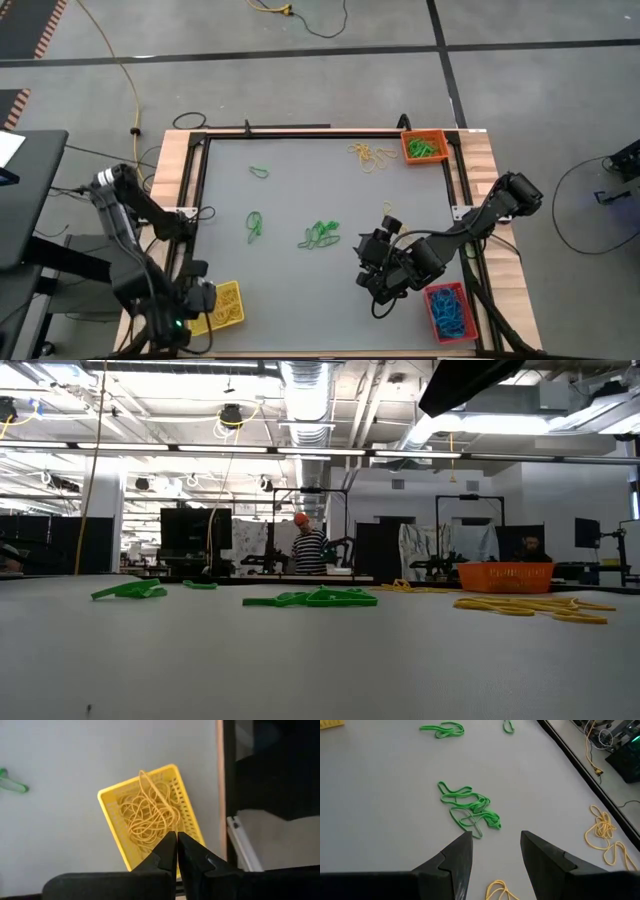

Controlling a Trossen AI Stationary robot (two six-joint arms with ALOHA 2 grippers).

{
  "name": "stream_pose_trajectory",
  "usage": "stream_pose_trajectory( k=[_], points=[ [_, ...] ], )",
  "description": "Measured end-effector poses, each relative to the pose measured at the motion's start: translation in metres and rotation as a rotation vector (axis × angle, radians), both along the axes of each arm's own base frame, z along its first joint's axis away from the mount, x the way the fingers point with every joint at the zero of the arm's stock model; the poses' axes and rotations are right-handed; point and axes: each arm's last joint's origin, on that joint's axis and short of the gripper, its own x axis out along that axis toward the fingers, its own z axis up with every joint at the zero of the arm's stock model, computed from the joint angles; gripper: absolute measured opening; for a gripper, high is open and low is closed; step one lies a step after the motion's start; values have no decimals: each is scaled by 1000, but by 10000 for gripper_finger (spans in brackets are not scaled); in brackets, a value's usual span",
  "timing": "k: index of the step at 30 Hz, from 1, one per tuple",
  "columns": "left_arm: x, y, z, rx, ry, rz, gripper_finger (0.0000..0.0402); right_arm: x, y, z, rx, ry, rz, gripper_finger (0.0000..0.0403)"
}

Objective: Sort rubber bands into baskets
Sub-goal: Put the yellow rubber band into the yellow bin

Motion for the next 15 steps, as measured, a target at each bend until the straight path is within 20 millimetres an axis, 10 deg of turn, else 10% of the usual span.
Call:
stream_pose_trajectory(
  k=[15],
  points=[
    [10, -21, -55, 288, 244, 5, 15, 0, 0, 0, 0, 0, 0, 196]
  ],
)
